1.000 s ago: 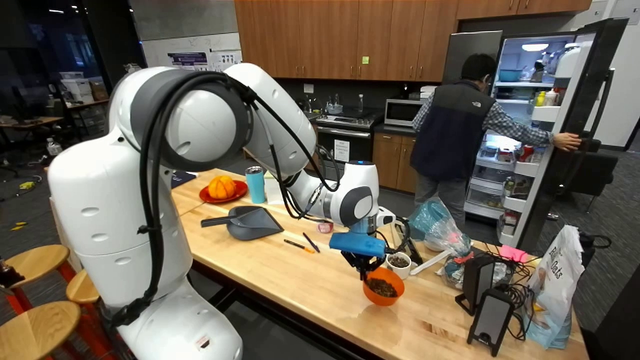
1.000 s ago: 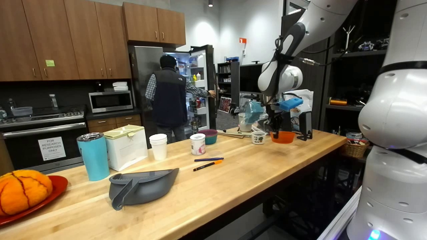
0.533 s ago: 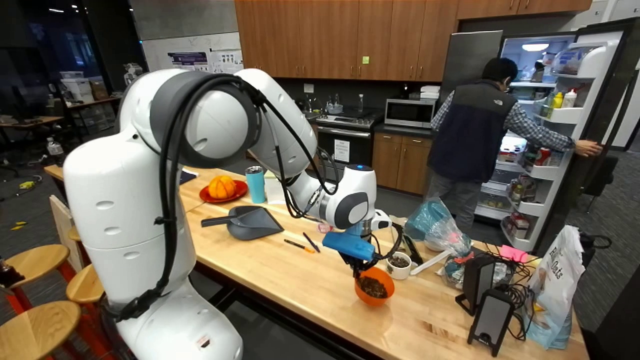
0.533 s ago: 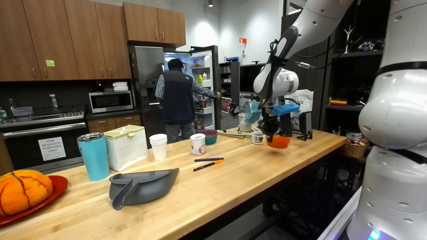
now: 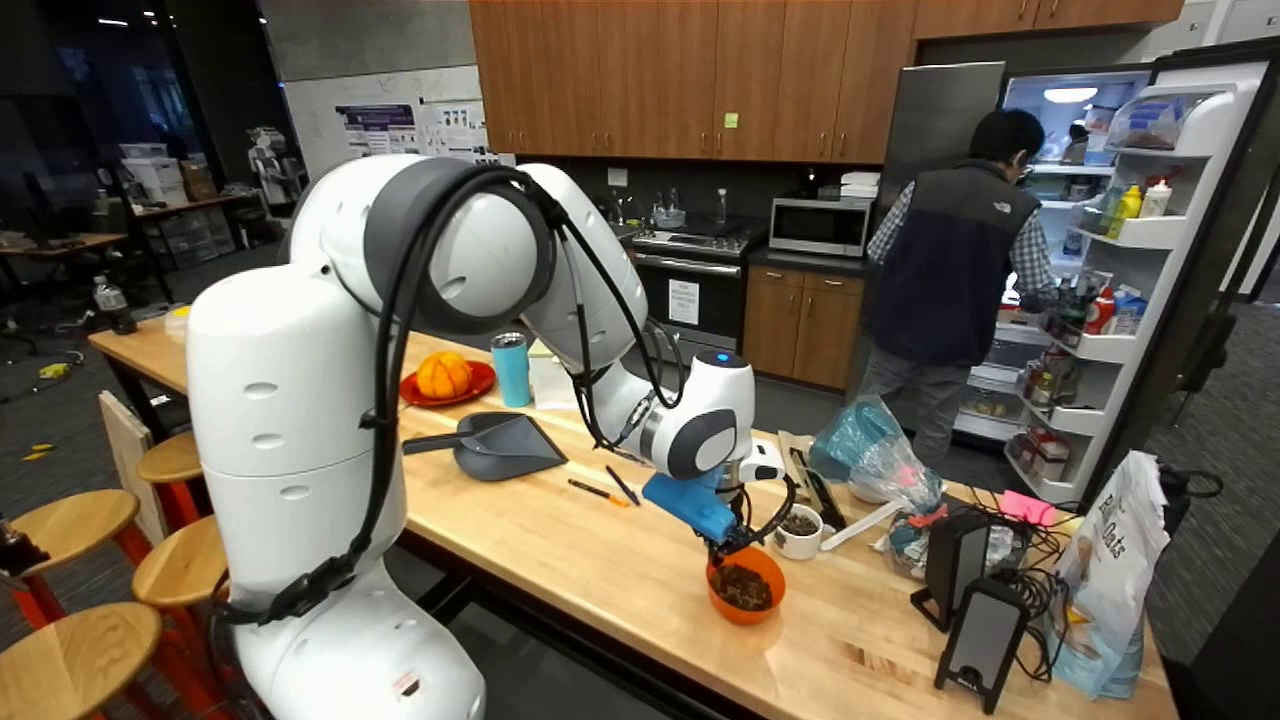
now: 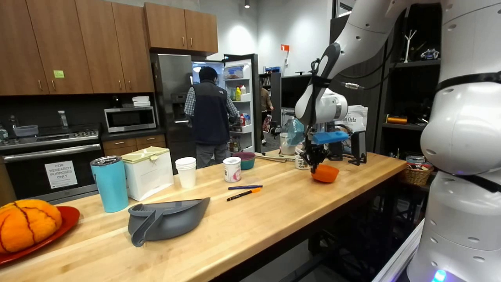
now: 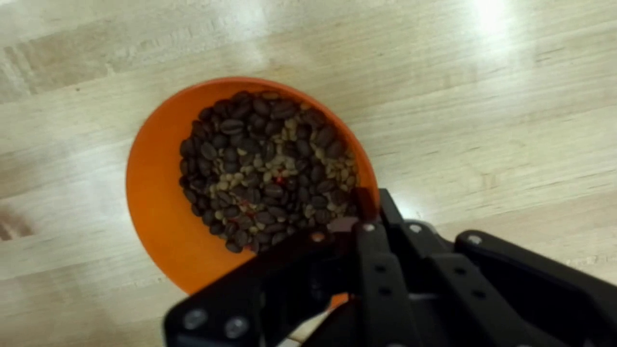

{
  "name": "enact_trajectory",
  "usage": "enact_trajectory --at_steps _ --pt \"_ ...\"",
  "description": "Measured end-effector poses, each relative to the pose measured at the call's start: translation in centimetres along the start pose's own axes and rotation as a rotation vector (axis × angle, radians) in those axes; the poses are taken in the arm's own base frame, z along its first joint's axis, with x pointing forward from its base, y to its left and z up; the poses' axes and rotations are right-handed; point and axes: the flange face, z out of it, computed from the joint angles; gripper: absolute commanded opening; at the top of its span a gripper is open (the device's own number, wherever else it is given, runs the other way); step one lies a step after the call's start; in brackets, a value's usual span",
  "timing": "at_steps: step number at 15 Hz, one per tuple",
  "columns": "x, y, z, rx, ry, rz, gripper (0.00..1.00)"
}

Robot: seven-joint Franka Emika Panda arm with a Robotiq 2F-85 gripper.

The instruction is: Move the orange bowl to the right

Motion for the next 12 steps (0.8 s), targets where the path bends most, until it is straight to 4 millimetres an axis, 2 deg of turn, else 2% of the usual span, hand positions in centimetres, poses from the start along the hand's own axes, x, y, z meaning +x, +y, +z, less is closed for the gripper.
enact_trajectory --at_steps 10,11,12 --pt "0.0 3.1 0.2 -0.010 -0.001 0.155 0.01" --pt "0.0 3.4 0.3 -0.011 -0.002 0.160 0.29" --pt "0.0 3.5 0.3 -0.010 -0.003 0.163 0.30"
